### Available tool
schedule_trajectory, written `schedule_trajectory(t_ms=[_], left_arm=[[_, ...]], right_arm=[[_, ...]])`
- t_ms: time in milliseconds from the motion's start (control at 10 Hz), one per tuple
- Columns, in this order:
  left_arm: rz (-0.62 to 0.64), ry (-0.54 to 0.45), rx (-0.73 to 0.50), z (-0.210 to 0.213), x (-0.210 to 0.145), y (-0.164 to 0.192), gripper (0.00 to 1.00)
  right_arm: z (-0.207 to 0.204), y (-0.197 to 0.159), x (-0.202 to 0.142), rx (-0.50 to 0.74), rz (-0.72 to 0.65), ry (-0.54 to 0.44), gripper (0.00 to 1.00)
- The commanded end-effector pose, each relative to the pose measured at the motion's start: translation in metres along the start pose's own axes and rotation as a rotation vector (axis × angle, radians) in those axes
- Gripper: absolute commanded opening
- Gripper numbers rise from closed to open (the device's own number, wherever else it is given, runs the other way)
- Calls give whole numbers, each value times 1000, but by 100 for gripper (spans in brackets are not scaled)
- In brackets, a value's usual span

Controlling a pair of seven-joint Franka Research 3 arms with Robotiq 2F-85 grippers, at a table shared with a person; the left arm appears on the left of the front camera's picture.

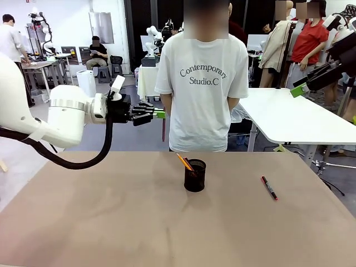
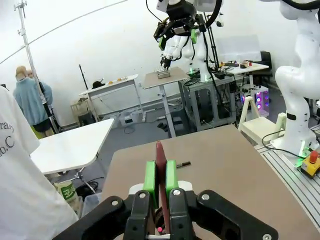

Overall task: Place the pens into the pen holder.
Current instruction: Pick up a writing instrument from the table and place it into the Pen holder.

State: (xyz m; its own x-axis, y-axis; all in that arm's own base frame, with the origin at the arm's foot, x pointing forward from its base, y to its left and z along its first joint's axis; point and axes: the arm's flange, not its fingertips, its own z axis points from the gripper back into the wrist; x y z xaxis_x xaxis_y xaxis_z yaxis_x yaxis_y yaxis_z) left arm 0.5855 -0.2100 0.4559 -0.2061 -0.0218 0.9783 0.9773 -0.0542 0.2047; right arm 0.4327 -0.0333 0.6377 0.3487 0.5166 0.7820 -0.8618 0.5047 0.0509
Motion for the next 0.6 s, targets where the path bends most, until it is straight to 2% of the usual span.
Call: schedule_trajectory(t_ms=[0,300,500], left_arm=[[-2,19,14,4,-2,6,0],[1,11,11,3,-3,3,0],[-26,12,-54,-27,-13,7,0]], right_arm=[[-1,1,1,3,5,-12,100],[-1,1,1,3,5,-12,100],[-1,1,1,3,5,-12,100]])
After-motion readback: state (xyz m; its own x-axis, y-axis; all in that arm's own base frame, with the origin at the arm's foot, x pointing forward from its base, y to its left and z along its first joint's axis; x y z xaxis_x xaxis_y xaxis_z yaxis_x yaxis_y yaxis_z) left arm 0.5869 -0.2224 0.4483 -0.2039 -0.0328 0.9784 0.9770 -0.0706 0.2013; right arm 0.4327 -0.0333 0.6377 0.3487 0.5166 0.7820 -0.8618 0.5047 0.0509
